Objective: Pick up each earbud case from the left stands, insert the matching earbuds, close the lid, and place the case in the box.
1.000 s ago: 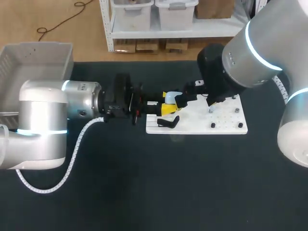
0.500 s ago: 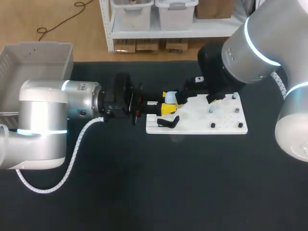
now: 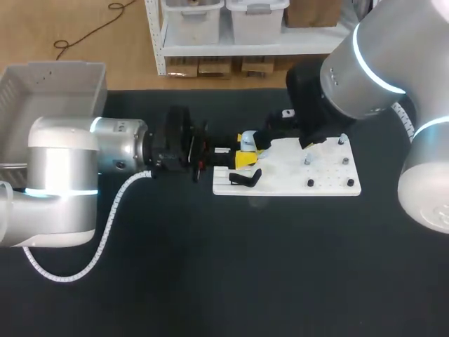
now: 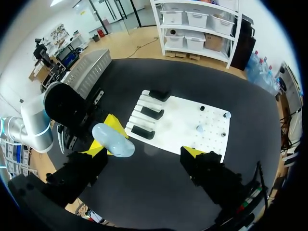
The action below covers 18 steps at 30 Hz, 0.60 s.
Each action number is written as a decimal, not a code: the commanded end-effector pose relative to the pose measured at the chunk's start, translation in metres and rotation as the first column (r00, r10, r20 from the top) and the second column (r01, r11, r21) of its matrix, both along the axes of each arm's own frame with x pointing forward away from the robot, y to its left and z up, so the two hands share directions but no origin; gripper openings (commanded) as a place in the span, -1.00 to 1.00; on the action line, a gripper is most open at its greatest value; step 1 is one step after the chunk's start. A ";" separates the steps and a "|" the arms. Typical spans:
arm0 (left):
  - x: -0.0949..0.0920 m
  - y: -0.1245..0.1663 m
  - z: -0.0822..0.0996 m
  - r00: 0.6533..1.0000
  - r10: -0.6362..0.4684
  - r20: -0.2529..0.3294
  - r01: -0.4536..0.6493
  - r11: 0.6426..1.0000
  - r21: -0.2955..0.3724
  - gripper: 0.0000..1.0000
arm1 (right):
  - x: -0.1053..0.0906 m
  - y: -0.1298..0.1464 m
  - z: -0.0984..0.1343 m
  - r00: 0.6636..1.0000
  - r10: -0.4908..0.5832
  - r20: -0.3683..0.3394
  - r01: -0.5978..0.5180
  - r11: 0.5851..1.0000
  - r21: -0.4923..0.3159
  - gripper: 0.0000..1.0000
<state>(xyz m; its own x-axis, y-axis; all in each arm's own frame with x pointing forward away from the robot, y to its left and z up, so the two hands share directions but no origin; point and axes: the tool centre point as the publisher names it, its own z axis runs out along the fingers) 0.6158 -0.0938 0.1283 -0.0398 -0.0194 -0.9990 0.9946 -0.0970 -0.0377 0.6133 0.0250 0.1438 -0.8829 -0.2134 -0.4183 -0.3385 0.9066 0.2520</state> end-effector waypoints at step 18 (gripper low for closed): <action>-0.004 0.012 -0.002 1.000 0.007 0.030 -0.007 1.000 0.002 -1.00 | -0.004 -0.041 0.034 0.997 0.023 0.073 -0.014 0.993 -0.118 1.00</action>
